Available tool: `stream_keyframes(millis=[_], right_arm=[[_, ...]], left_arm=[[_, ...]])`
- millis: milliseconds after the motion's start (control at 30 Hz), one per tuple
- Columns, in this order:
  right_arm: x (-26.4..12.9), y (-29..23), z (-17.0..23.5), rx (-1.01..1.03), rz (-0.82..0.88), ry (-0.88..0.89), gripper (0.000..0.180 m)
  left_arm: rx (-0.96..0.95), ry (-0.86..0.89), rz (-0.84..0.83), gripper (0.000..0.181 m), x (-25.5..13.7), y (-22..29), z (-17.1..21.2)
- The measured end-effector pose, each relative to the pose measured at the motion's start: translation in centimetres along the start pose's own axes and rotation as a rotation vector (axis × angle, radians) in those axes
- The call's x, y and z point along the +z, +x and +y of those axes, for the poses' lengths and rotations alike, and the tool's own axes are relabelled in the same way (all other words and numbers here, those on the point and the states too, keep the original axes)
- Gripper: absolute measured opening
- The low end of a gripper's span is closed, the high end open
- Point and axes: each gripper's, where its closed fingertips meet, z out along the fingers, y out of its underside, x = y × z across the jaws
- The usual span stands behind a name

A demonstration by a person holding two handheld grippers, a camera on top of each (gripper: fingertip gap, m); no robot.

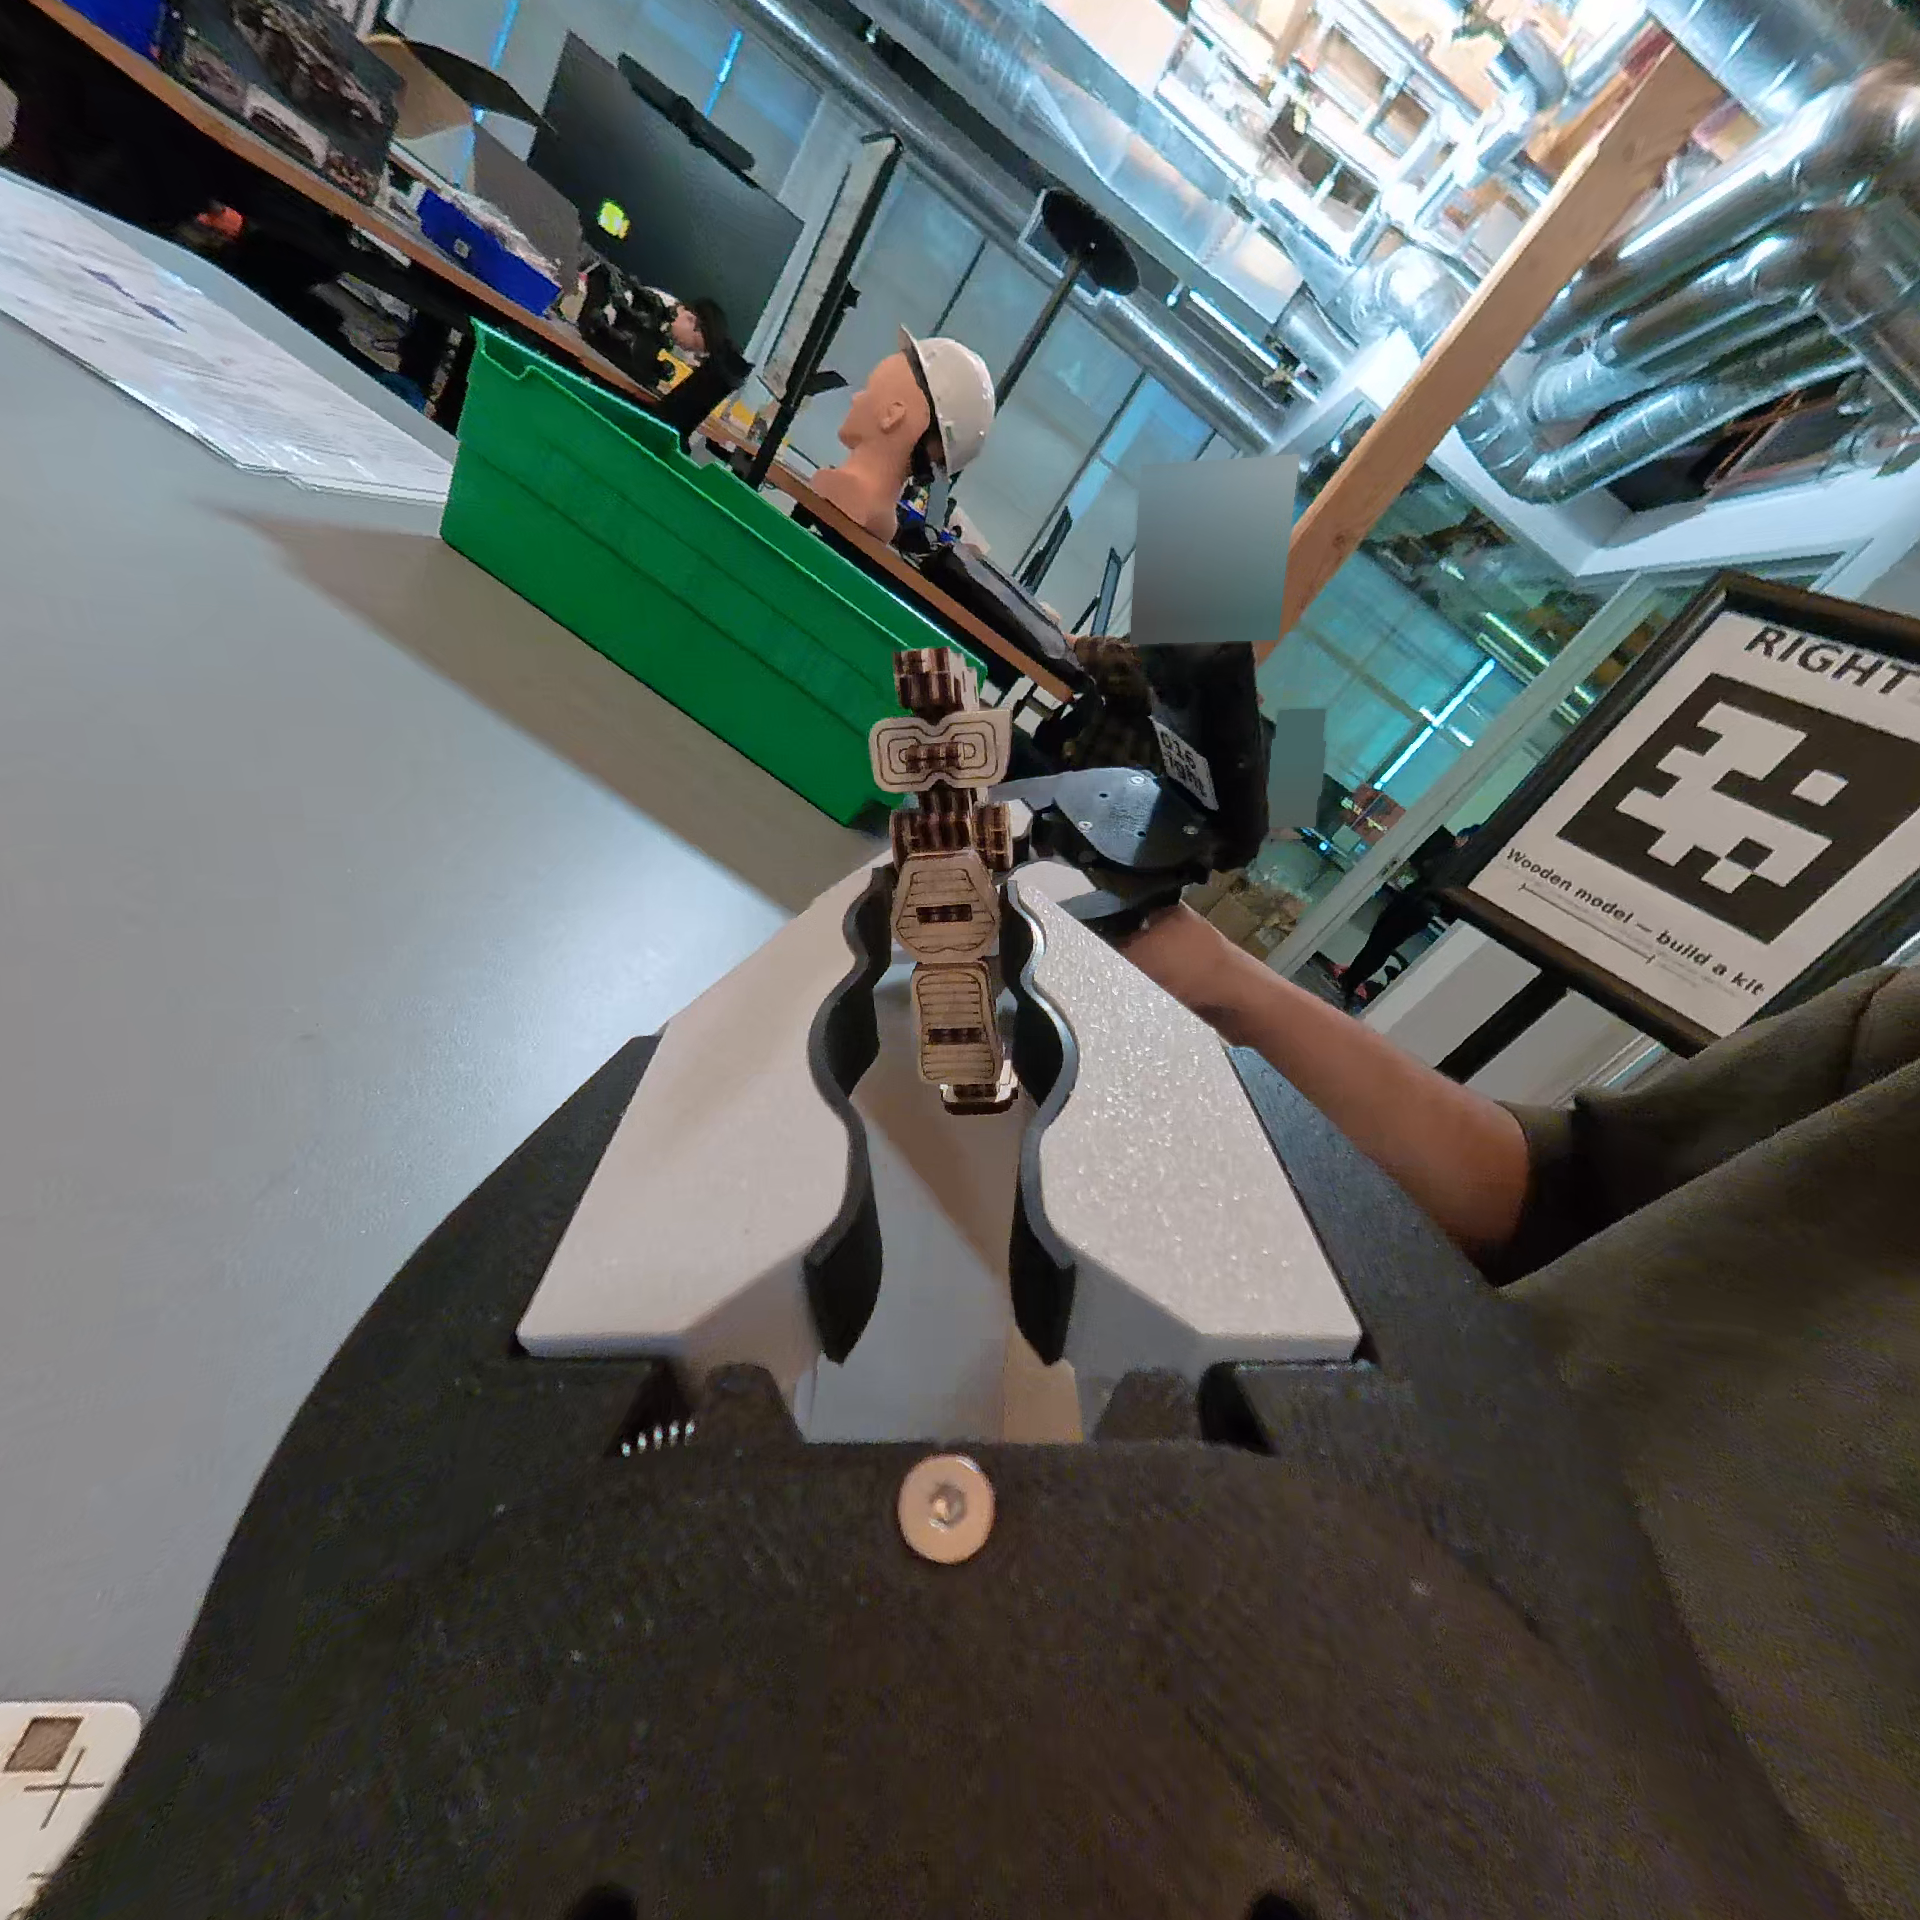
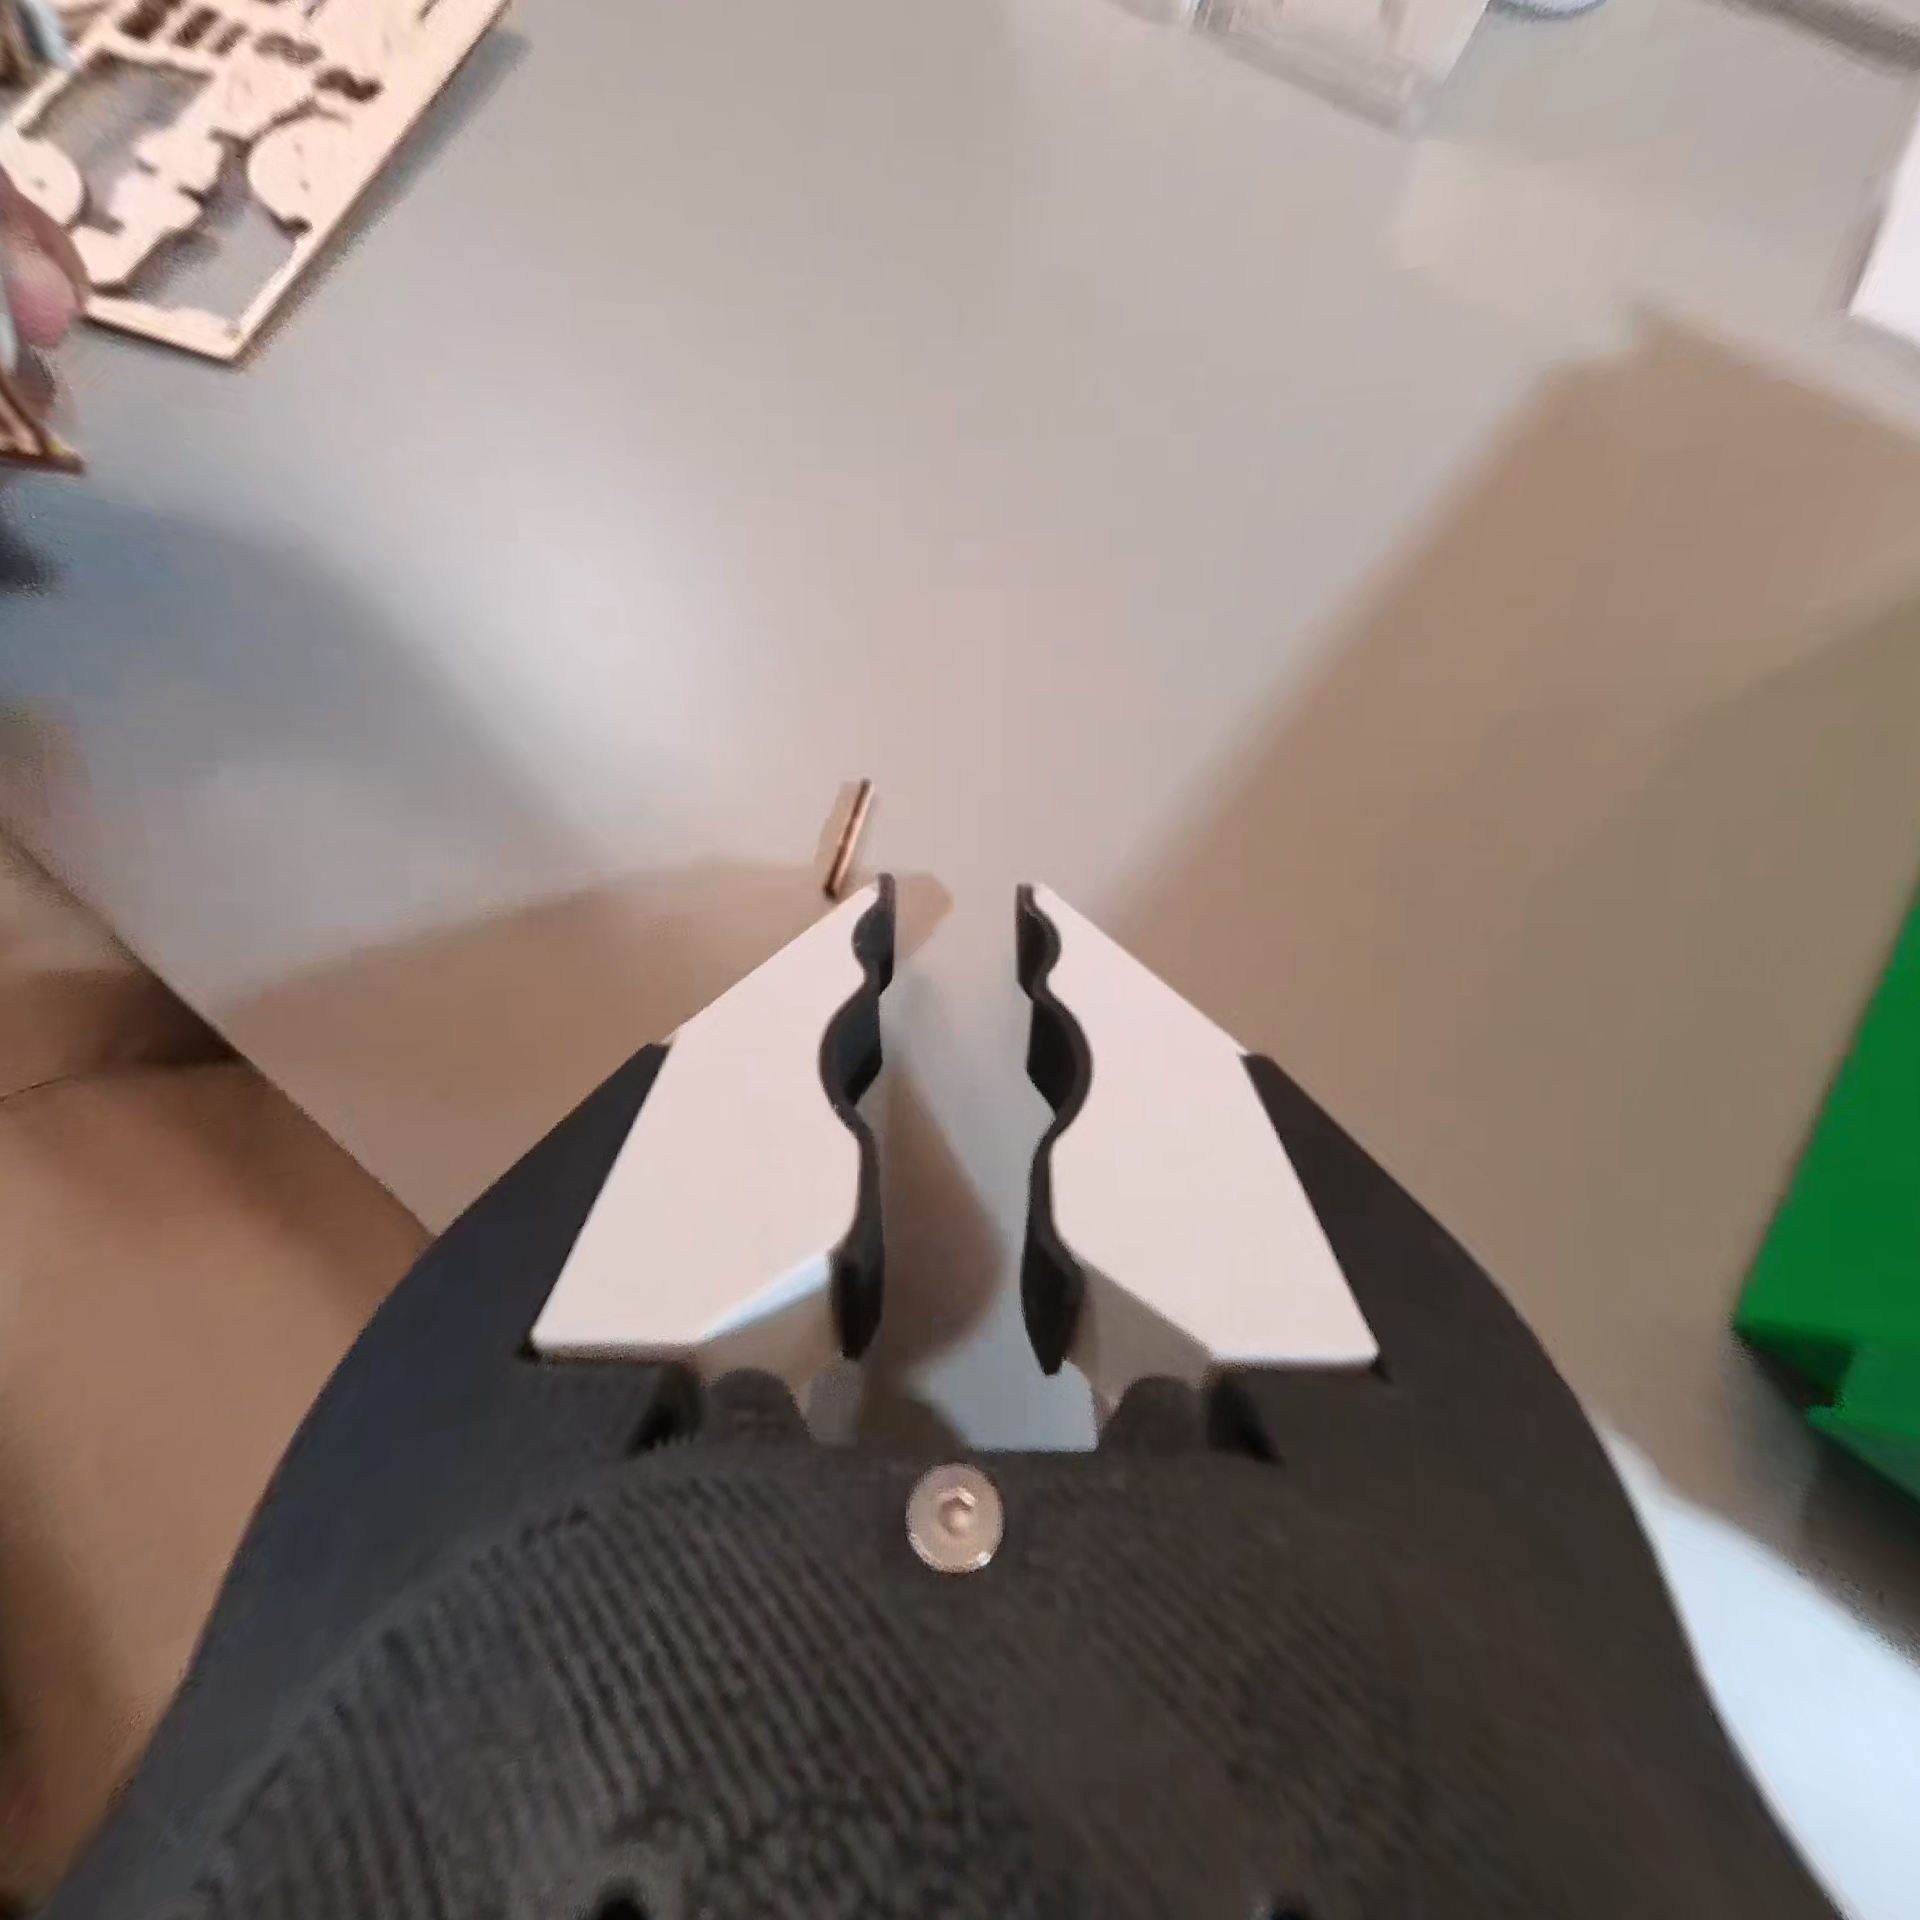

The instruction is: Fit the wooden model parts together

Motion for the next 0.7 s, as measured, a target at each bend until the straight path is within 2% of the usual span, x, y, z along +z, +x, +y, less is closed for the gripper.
stream_keyframes(millis=[100,167,233,333,433,533,633,700], right_arm=[[0.8,-1.6,0.1,0.043,-0.093,-0.022,0.016],[1.5,-2.1,-0.1,0.031,-0.094,-0.044,0.017],[2.0,-2.2,0.2,0.002,-0.068,-0.078,0.003],[2.1,-2.8,-0.3,-0.047,-0.059,-0.072,0.003],[0.5,-4.3,-3.6,-0.107,-0.083,0.116,0.002],[-1.6,-6.8,-7.6,-0.033,-0.168,0.315,0.002],[-1.7,-8.3,-8.8,0.116,-0.220,0.350,0.002],[-1.4,-9.0,-9.0,0.137,-0.221,0.344,0.002]], left_arm=[[-0.017,-0.003,0.010,0.017,0.1,0.0,0.1],[-0.022,0.000,0.009,0.017,0.1,-0.1,0.0],[-0.024,0.001,0.012,0.017,0.1,-0.1,0.0],[-0.042,0.003,0.017,0.017,0.1,-0.2,0.0],[-0.091,0.018,0.021,0.017,-0.1,-0.6,-0.2],[-0.124,0.027,-0.009,0.017,-0.3,-1.4,-0.4],[-0.084,0.005,-0.051,0.017,-0.4,-1.8,-0.3],[-0.048,-0.024,-0.086,0.017,-0.4,-2.0,-0.1]])
